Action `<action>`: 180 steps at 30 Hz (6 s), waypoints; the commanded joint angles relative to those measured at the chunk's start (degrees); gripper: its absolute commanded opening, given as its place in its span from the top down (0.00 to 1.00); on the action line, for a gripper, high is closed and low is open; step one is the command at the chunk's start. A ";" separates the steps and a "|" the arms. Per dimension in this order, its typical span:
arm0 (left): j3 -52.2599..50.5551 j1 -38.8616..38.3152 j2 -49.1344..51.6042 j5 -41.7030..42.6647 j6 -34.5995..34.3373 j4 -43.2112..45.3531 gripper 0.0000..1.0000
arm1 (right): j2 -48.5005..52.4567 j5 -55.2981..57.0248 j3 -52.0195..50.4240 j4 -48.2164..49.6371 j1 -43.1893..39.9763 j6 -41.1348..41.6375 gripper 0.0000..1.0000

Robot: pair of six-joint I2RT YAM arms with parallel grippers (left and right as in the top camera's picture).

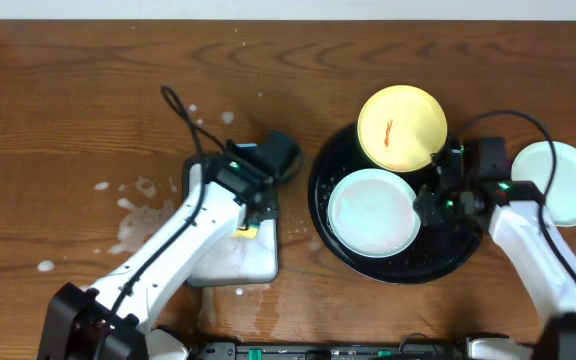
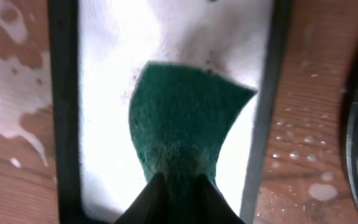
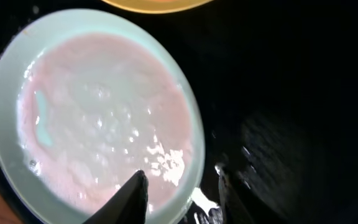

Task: Clean dirty plates on tray and stack at the side
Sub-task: 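Return the sponge to the soapy tray with the left gripper, then lift the pale green plate with the right gripper and stack it right of the tray, then grasp the yellow plate rim with the right gripper and drag it to tray center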

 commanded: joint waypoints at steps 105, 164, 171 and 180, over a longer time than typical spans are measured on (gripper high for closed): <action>0.15 6.32 -30.32 15.82 11.65 -2.82 0.16 | -23.82 33.24 -0.13 -2.21 27.30 16.13 0.99; 0.15 6.32 -30.32 15.82 11.65 -2.84 0.16 | 20.02 5.29 3.87 36.92 -6.03 -2.12 0.46; 0.15 6.32 -30.32 15.82 11.65 -2.82 0.16 | 21.44 5.27 3.87 36.98 -6.01 0.13 0.99; 0.15 6.32 -30.32 15.82 11.65 -2.82 0.16 | 8.57 5.22 3.87 22.10 -5.90 8.61 0.99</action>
